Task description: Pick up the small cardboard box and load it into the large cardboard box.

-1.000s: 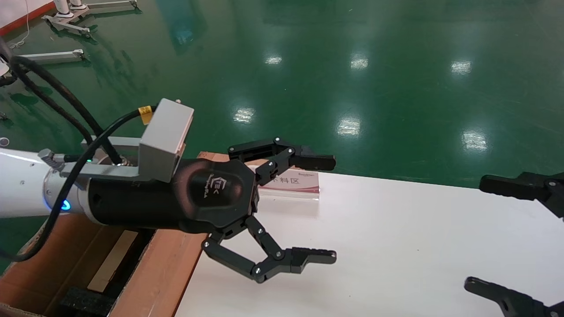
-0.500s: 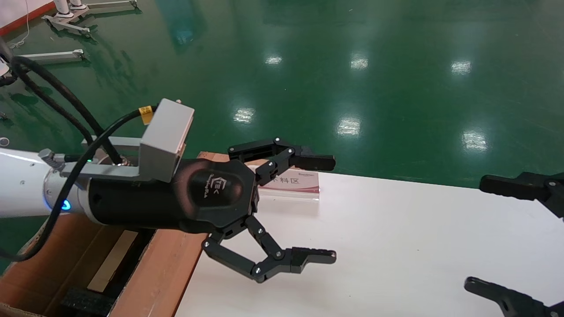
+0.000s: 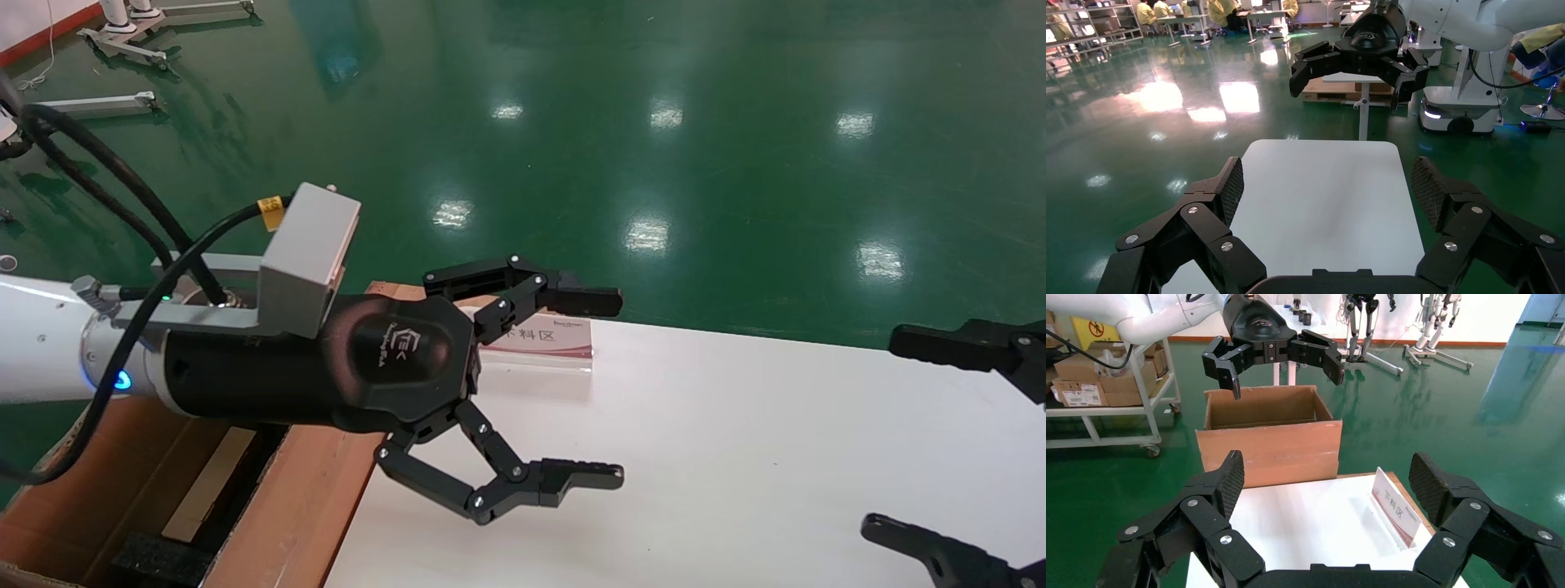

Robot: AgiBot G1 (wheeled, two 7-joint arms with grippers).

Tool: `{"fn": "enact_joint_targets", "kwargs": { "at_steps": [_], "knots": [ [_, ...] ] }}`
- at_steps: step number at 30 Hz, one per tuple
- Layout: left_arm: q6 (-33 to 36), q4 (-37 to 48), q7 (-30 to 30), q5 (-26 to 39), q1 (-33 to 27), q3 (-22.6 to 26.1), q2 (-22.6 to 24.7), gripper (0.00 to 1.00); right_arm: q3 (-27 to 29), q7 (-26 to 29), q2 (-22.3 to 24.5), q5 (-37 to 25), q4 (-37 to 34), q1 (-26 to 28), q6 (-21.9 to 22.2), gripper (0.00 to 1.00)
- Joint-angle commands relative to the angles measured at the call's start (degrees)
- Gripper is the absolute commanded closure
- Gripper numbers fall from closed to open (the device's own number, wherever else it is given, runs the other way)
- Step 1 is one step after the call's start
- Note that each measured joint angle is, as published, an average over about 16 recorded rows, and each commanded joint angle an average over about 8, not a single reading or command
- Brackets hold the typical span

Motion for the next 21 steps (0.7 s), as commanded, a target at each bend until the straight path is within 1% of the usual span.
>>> {"fn": "enact_joint_targets", "kwargs": {
  "at_steps": [1, 21],
  "knots": [
    [0.0, 0.0, 0.0, 0.0, 0.0, 0.0, 0.0, 0.0, 0.0, 0.0, 0.0, 0.0, 0.0, 0.0, 0.0, 0.0],
    [0.0, 0.0, 0.0, 0.0, 0.0, 0.0, 0.0, 0.0, 0.0, 0.0, 0.0, 0.0, 0.0, 0.0, 0.0, 0.0]
  ]
}}
